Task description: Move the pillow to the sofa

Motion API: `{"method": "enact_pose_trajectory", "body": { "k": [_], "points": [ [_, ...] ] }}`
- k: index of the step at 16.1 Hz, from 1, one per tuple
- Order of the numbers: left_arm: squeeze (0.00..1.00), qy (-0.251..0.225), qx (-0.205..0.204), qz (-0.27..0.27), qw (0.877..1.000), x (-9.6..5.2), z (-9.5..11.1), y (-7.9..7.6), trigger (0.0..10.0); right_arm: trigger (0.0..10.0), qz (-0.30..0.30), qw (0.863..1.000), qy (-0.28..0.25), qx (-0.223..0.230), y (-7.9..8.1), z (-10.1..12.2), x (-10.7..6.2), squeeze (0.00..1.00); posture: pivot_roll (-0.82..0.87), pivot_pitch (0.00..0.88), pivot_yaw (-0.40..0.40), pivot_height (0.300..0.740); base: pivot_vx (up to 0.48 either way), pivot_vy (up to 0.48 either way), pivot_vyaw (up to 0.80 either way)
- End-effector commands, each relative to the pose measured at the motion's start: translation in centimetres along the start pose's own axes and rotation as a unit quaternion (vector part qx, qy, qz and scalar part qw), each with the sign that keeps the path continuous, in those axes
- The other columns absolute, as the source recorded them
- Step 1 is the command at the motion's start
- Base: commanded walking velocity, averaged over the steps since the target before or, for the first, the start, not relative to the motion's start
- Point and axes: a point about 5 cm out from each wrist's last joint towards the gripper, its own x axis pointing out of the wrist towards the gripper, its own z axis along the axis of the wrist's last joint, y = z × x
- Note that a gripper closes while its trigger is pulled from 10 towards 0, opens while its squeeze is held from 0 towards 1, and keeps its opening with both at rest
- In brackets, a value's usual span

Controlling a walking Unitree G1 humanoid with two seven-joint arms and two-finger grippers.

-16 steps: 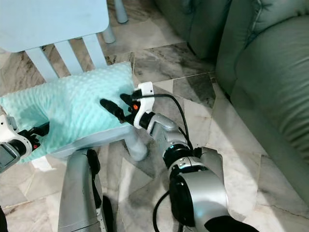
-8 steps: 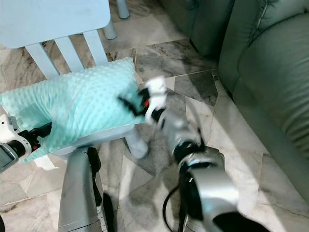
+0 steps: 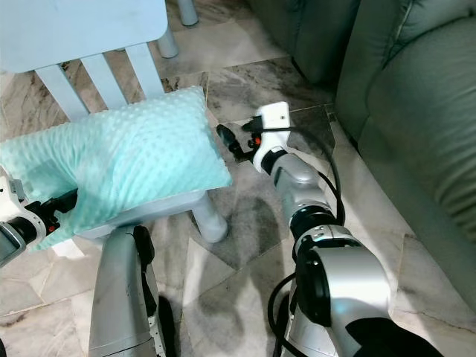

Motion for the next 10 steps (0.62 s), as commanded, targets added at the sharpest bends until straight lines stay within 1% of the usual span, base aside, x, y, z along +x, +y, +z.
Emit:
{"method": "enact_pose_trajectory", "body": {
  "k": [1,2,3,4,5,6,7,8,10],
  "points": [
    [0.00,0.004,0.003,0.022,1.000,-0.2,-0.7,0.8,10.0,10.0,-0.004,0.998,-0.022,-0.067,0.5,1.1,0.5,1.00,0.15,0.285,0.064,0.392,0.000,0.000,0.00],
    [0.00,-0.011,0.004,0.029,1.000,-0.3,-0.5,1.0,10.0,10.0,-0.010,0.994,-0.046,-0.100,0.6,2.2,0.7,1.00,0.14,0.280,0.063,0.392,0.000,0.000,0.00],
    [0.00,-0.023,0.003,0.037,0.999,-0.2,-0.3,1.1,10.0,10.0,-0.017,0.992,-0.075,-0.100,0.6,3.4,1.0,1.00,0.14,0.271,0.061,0.392,0.000,0.000,0.00],
    [0.00,-0.026,0.003,0.040,0.999,-0.2,-0.3,1.2,10.0,10.0,-0.020,0.992,-0.091,-0.084,0.5,4.1,1.1,1.00,0.14,0.270,0.061,0.392,0.000,0.000,0.00],
    [0.00,-0.027,0.003,0.038,0.999,-0.1,-0.4,1.1,10.0,10.0,-0.018,0.994,-0.088,-0.060,0.4,4.0,1.2,1.00,0.13,0.262,0.059,0.392,0.000,0.000,0.00],
    [0.00,-0.027,0.003,0.038,0.999,0.0,-0.4,1.0,10.0,10.0,-0.019,0.994,-0.086,-0.057,0.5,3.9,1.2,1.00,0.13,0.261,0.059,0.392,0.000,0.000,0.00],
    [0.00,-0.031,0.002,0.034,0.999,0.0,-0.5,0.8,10.0,10.0,-0.002,0.997,-0.058,-0.044,0.9,2.6,1.1,1.00,0.13,0.257,0.056,0.392,0.000,0.000,0.00],
    [0.00,-0.035,0.003,0.032,0.999,0.0,-0.4,0.8,10.0,10.0,0.003,0.998,-0.049,-0.035,1.0,2.2,1.1,1.00,0.13,0.253,0.055,0.392,0.000,0.000,0.00],
    [0.00,-0.061,-0.002,0.018,0.998,-0.2,0.3,0.3,10.0,10.0,0.015,1.000,-0.023,-0.010,1.6,0.8,0.9,1.00,0.15,0.238,0.049,0.392,0.000,0.000,0.00]
  ]
}}
